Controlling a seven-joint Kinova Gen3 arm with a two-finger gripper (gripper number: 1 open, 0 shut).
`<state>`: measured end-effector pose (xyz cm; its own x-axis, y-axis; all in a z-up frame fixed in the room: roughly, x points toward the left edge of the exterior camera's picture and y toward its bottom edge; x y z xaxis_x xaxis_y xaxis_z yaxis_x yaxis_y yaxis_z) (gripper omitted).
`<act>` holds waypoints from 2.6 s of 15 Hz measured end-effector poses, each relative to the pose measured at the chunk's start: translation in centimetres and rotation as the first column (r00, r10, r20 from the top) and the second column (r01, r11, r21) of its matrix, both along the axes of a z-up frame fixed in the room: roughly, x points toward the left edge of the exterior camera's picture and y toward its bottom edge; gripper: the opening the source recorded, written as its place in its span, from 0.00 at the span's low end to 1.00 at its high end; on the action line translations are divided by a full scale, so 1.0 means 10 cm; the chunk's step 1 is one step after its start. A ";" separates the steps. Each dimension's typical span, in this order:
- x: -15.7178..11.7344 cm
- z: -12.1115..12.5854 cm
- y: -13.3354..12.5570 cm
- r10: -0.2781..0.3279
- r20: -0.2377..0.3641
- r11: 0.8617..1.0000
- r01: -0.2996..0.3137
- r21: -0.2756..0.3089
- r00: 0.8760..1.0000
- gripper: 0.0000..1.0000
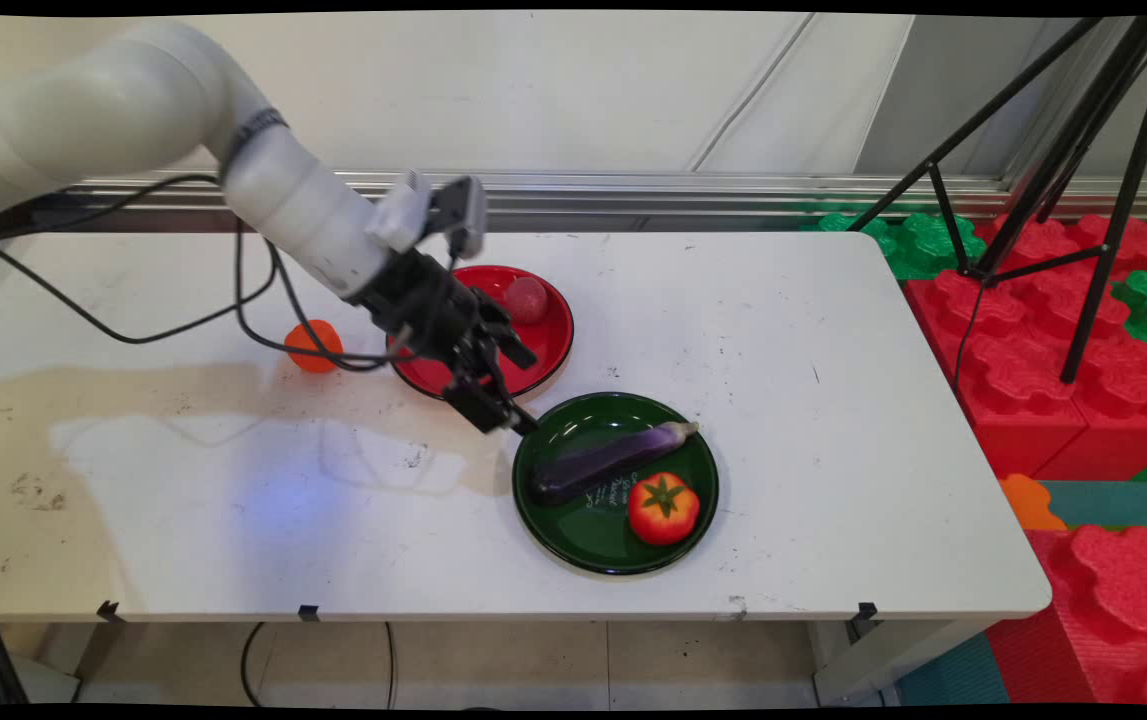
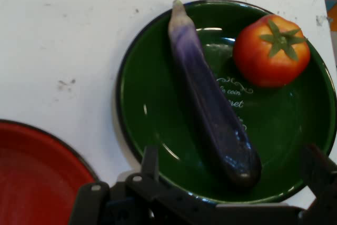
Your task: Pick up the eggplant from the green plate, then place the picked object on the table
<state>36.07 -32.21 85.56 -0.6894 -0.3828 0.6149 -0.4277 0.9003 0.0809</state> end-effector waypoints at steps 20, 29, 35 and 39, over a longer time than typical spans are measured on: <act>-0.72 -0.83 -0.18 -0.028 0.088 0.997 0.021 0.081 0.996 0.00; -0.78 -0.86 -0.25 0.037 0.088 0.996 -0.044 0.076 0.995 0.00; -0.74 -0.73 -0.23 0.070 0.070 0.996 -0.074 0.057 0.995 0.00; -0.65 -0.56 -0.15 0.079 0.052 0.996 -0.081 0.041 0.996 0.00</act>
